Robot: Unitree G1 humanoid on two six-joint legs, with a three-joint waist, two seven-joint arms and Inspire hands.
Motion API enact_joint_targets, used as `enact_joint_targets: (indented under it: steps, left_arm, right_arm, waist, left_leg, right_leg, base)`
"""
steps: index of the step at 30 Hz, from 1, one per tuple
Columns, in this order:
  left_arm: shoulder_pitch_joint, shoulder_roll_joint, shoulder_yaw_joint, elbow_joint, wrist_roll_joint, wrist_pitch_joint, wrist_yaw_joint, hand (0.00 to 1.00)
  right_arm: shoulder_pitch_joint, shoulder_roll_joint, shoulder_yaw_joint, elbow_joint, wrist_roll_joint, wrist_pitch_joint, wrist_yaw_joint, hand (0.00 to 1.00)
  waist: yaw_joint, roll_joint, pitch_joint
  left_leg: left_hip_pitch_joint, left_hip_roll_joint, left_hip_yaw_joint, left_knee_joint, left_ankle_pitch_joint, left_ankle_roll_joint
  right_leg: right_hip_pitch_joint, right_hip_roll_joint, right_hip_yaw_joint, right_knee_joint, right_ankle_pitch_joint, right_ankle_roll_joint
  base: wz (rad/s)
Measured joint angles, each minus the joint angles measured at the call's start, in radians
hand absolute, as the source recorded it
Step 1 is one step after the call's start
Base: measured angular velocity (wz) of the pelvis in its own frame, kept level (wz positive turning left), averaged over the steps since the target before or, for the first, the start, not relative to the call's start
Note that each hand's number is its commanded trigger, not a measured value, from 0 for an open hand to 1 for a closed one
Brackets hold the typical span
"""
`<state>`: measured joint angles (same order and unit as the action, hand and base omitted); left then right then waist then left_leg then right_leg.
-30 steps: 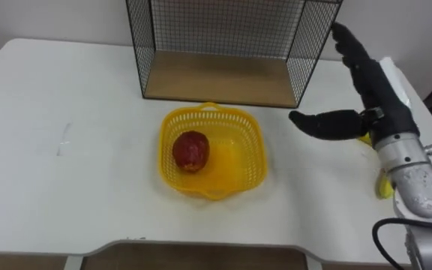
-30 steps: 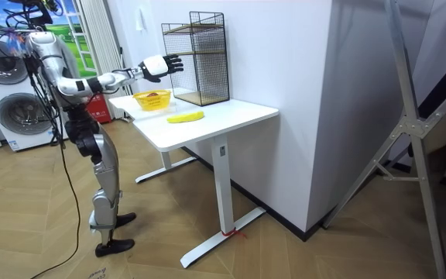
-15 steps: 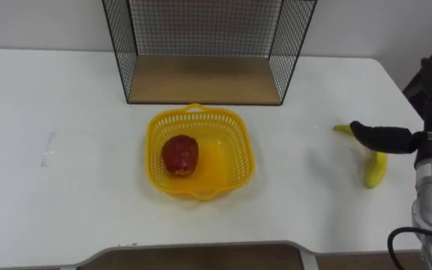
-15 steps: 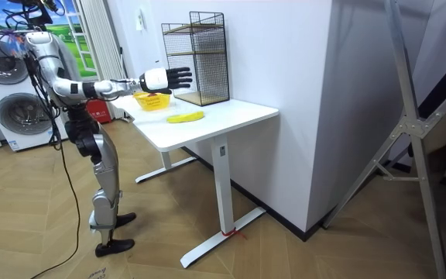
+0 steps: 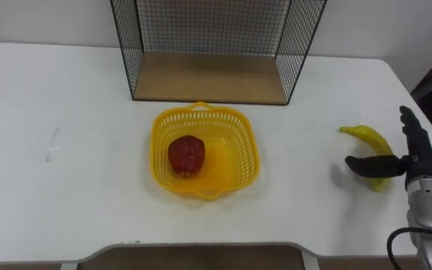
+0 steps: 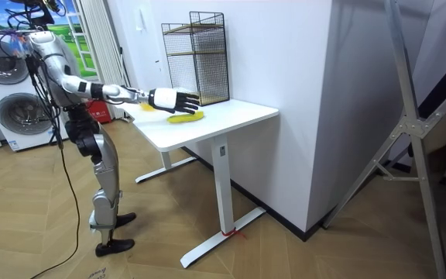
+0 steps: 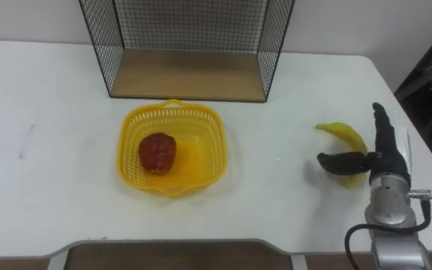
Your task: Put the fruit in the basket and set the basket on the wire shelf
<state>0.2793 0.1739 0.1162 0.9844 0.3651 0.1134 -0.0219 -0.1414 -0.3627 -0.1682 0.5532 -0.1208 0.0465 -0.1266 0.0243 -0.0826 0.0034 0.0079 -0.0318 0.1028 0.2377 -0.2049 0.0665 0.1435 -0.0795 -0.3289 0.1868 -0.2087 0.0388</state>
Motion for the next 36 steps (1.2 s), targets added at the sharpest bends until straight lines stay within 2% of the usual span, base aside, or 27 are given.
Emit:
enact_joint_targets:
  steps: [5,7,9,13,15,20,21,22,23,27,32,36]
  left_arm:
    - [-0.001,0.003,0.003,-0.005,0.0,0.012,-0.025,0.0]
    - [0.003,0.005,0.007,-0.006,0.0,0.014,-0.03,0.0]
    - [0.006,0.006,0.03,-0.005,0.0,0.021,-0.033,0.0]
    - [0.006,0.007,0.062,0.003,0.002,0.039,-0.034,0.0]
    - [-0.005,0.019,0.065,0.019,0.003,0.042,-0.036,0.0]
    - [-0.015,0.023,0.066,0.017,0.01,0.057,-0.035,0.0]
    - [-0.014,0.025,0.066,0.017,0.011,0.06,-0.035,0.0]
    - [-0.014,0.026,0.066,0.018,0.012,0.063,-0.034,0.0]
    - [-0.013,0.027,0.066,0.02,0.021,0.071,-0.032,0.0]
    - [-0.016,0.026,0.067,0.034,0.022,0.096,-0.03,0.0]
    - [-0.023,0.027,0.067,0.058,0.022,0.102,-0.037,0.0]
    - [-0.027,0.028,0.068,0.058,0.022,0.103,-0.038,0.0]
  right_arm:
    - [-0.079,-0.014,0.0,0.155,0.074,0.006,0.057,0.0]
    - [-0.095,-0.017,0.0,0.181,0.091,0.011,0.059,0.0]
    - [-0.11,-0.026,0.0,0.219,0.114,0.013,0.078,0.0]
    - [-0.134,-0.045,0.002,0.286,0.117,0.02,0.123,0.0]
    - [-0.157,-0.071,0.028,0.365,0.112,0.017,0.16,0.0]
    - [-0.193,-0.119,0.029,0.482,0.069,0.016,0.216,0.02]
    - [-0.195,-0.122,0.029,0.493,0.061,0.016,0.217,0.16]
    - [-0.194,-0.122,0.029,0.496,0.054,0.016,0.217,0.71]
    - [-0.192,-0.123,0.029,0.501,0.034,0.016,0.217,1.0]
    - [-0.19,-0.14,0.029,0.511,-0.021,0.019,0.212,1.0]
    - [-0.18,-0.156,0.024,0.501,-0.046,0.021,0.211,1.0]
    - [-0.164,-0.161,0.018,0.476,-0.098,0.031,0.199,1.0]
  waist:
    - [0.01,-0.007,0.0016]
    - [0.01,-0.011,-0.0008]
    - [0.009,-0.019,-0.0066]
    - [0.011,-0.028,-0.0087]
    - [0.012,-0.032,-0.0075]
    - [0.042,-0.029,-0.0068]
    - [0.045,-0.028,-0.0061]
    - [0.047,-0.027,-0.0056]
    - [0.052,-0.024,-0.0038]
    - [0.067,-0.015,-0.0037]
    - [0.065,-0.006,-0.005]
    - [0.066,-0.01,-0.0046]
  left_leg:
    - [0.002,0.0,-0.001,-0.001,0.0,0.0]
    - [0.004,-0.001,-0.004,-0.002,0.0,0.0]
    - [0.005,-0.003,-0.011,-0.001,0.0,0.0]
    - [0.024,-0.006,-0.025,0.0,0.0,0.001]
    - [0.023,-0.01,-0.044,0.005,0.0,0.001]
    - [0.03,-0.015,-0.068,0.019,-0.006,0.004]
    - [0.026,-0.016,-0.074,0.027,-0.006,0.004]
    - [0.025,-0.016,-0.076,0.031,-0.006,0.004]
    - [0.029,-0.016,-0.08,0.035,-0.006,0.004]
    - [0.03,-0.015,-0.09,0.05,-0.009,-0.002]
    - [0.027,-0.011,-0.095,0.052,-0.008,-0.009]
    - [0.028,-0.009,-0.097,0.05,-0.006,-0.011]
  right_leg:
    - [-0.001,0.001,-0.002,-0.002,0.0,0.0]
    - [0.001,0.001,-0.004,-0.002,0.0,0.0]
    - [0.003,0.001,-0.006,-0.002,0.0,0.0]
    - [0.031,0.001,-0.01,-0.002,0.0,0.0]
    - [0.039,0.0,-0.031,-0.002,0.0,0.0]
    - [0.051,0.001,-0.031,-0.003,0.0,0.0]
    - [0.053,0.002,-0.031,-0.003,0.0,0.0]
    - [0.055,0.002,-0.031,-0.004,0.0,0.0]
    - [0.063,0.004,-0.032,-0.007,0.0,0.0]
    - [0.083,0.008,-0.047,-0.019,0.0,0.0]
    - [0.087,0.013,-0.056,-0.019,0.0,0.0]
    - [0.088,0.016,-0.057,-0.019,0.0,0.0]
  base:
    - [0.01]
    - [0.04]
    - [0.08]
    - [0.13]
    - [0.2]
    - [0.11]
    - [0.19]
    - [0.14]
    - [0.06]
    - [0.07]
    - [0.03]
    - [0.01]
